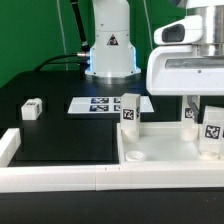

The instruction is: Assemble square table

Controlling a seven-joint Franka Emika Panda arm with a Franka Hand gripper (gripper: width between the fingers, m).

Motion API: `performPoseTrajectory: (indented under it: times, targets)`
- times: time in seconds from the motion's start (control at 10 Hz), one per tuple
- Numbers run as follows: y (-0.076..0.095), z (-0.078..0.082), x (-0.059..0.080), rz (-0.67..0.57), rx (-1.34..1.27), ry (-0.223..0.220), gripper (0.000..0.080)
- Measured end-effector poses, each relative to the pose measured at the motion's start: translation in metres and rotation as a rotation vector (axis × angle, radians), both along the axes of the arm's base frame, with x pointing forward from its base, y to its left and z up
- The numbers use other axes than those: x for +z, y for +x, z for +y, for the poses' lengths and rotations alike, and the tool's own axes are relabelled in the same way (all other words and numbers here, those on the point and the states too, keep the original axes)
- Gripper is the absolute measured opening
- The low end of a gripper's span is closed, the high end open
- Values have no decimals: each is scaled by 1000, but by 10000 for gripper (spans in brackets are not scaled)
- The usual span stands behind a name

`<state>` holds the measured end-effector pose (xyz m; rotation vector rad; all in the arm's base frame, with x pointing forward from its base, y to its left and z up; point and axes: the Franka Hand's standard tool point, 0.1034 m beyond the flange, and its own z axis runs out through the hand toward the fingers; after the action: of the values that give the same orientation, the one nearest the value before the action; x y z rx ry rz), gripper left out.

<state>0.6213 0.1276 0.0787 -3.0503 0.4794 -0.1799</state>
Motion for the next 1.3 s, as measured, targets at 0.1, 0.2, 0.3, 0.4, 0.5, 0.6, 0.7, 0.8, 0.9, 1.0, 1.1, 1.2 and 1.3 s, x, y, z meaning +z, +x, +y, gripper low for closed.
performPoseTrajectory:
  times: [0.1, 0.2, 0.3, 0.4, 0.5, 0.6, 0.7, 0.8, 0.9, 1.0, 1.1, 1.2, 1.3]
  targets:
    - [0, 0, 0, 1, -50, 6, 299]
    - [0, 0, 0, 4, -134, 17, 299]
    - [0, 0, 0, 7, -226, 30, 298]
    - [-1, 0, -1, 19, -369, 50, 298]
    - [-2, 1, -1, 51, -541, 77, 297]
    - [-1, 1, -2, 66, -658, 96, 294]
    - [1, 0, -1, 87, -845, 151, 294]
    - [3, -5, -1, 103, -948, 197, 294]
    - [4, -10, -1, 116, -1033, 224, 294]
    - [4, -10, -1, 120, -1089, 228, 294]
    - [4, -9, -1, 120, -1078, 227, 294]
    - [4, -9, -1, 119, -1063, 225, 404]
    - [3, -8, -2, 116, -1052, 222, 539]
